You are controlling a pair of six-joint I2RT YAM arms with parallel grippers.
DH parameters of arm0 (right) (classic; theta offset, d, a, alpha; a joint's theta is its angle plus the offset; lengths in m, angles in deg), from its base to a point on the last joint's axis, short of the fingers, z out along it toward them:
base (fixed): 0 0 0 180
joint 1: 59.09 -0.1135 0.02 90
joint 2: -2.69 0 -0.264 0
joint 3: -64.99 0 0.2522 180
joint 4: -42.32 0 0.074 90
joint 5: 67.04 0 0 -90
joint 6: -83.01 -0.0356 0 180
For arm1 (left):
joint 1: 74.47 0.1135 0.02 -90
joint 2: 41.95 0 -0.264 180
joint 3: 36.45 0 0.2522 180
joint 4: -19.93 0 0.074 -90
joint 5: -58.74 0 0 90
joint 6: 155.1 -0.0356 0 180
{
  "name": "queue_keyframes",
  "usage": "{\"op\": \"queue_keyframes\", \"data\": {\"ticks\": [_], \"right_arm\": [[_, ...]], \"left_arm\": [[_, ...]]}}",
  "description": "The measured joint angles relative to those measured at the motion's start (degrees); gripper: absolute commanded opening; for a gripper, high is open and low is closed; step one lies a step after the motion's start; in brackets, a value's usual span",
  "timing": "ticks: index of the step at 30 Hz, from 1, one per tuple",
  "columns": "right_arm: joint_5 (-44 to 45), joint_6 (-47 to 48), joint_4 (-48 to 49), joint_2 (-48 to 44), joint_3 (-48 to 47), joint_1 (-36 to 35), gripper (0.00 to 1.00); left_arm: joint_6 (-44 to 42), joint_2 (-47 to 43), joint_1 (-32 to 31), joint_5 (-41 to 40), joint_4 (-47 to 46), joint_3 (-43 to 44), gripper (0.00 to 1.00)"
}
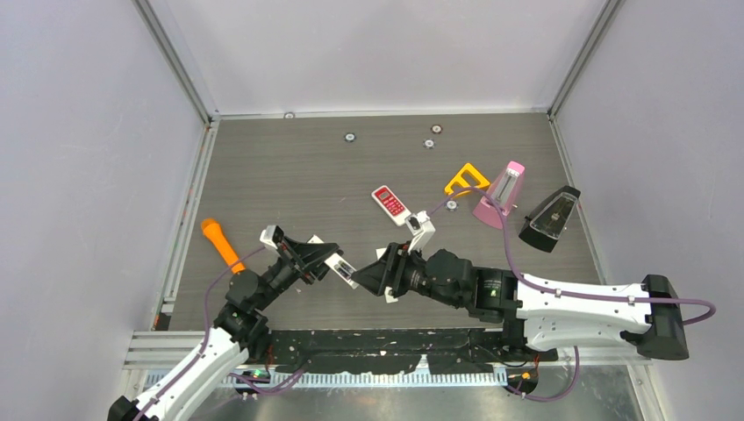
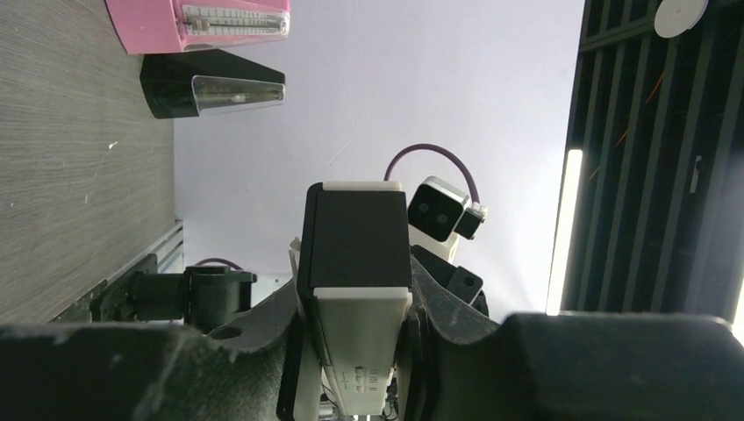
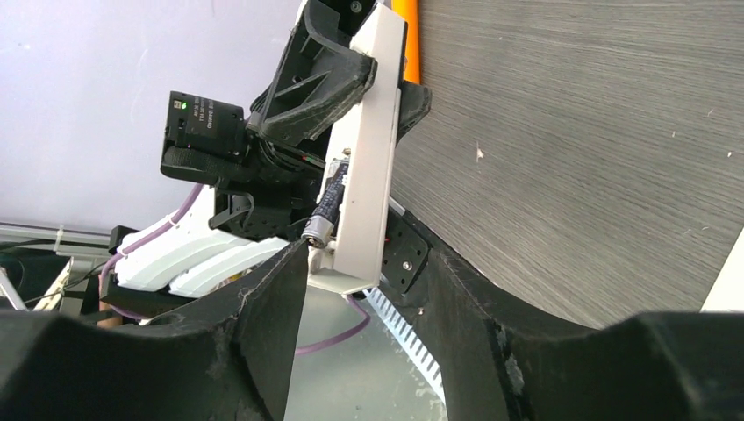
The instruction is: Load the batteries into the remote control
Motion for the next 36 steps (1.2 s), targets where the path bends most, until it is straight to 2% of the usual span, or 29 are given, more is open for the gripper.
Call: {"op": "queue_keyframes", "data": {"ticks": [5,12,17,36], "right_arm": [[0.7,-1.6,2.16,-0.11,0.81,0.0,0.56],[0.7,-2.19,3.8,-0.55,2.19,0.0,0.66],[0.37,-2.16,5.31,-1.31,2.23,0.0,0.68],[1.64,-2.36,5.01,-1.49,2.34,0.0,0.57]], "left_arm": [[-0.74,0.98,0.0,-0.07,-1.09,0.0,0.0],[-1.29,2.4,0.0,-0.04,-2.51,0.0,0.0],[-1.33,2.47,0.0,-0.02,-2.62,0.0,0.0],[-1.84,2.45,0.0,0.04,-2.6,0.0,0.0]]}}
